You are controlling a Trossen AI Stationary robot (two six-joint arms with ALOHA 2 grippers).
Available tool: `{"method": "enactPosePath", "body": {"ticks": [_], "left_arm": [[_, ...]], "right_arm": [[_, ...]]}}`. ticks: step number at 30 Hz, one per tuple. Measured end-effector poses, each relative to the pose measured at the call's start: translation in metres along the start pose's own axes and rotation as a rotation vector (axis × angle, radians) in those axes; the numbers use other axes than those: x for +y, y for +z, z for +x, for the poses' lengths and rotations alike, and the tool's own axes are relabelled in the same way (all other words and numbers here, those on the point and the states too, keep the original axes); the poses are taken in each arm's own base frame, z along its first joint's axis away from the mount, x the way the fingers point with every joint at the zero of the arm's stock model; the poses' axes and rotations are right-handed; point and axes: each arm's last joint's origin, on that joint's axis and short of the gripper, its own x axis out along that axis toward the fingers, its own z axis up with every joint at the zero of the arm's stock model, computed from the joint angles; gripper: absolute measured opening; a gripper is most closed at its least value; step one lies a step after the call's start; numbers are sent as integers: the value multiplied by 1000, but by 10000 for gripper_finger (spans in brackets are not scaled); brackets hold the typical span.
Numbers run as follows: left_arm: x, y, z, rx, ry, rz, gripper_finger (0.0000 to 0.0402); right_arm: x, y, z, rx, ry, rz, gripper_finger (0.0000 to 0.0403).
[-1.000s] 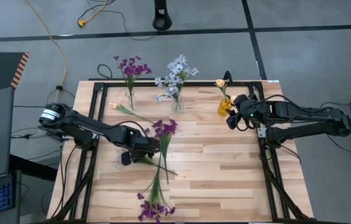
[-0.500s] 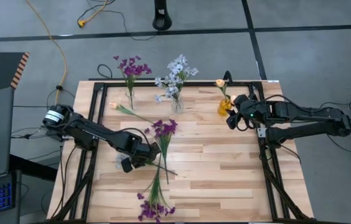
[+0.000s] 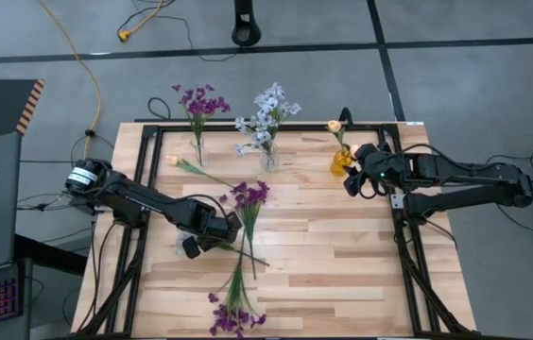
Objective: Sort flowers into vase by color
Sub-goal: Put the left white flowers into the right transparent vase
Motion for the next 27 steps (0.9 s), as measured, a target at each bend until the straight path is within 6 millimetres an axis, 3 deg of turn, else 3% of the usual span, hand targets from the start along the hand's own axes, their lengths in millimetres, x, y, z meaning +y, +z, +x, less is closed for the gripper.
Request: {"method": "enactPosePath", "body": {"ticks": [13,27], "left_arm": [[-4,-9,34,11,26,7,142],[-4,-8,38,-12,32,41,142]], "right_arm": [[0,0,0,3,-3,-3,209],[-1,-2,0,21,-10,-14,209]]}}
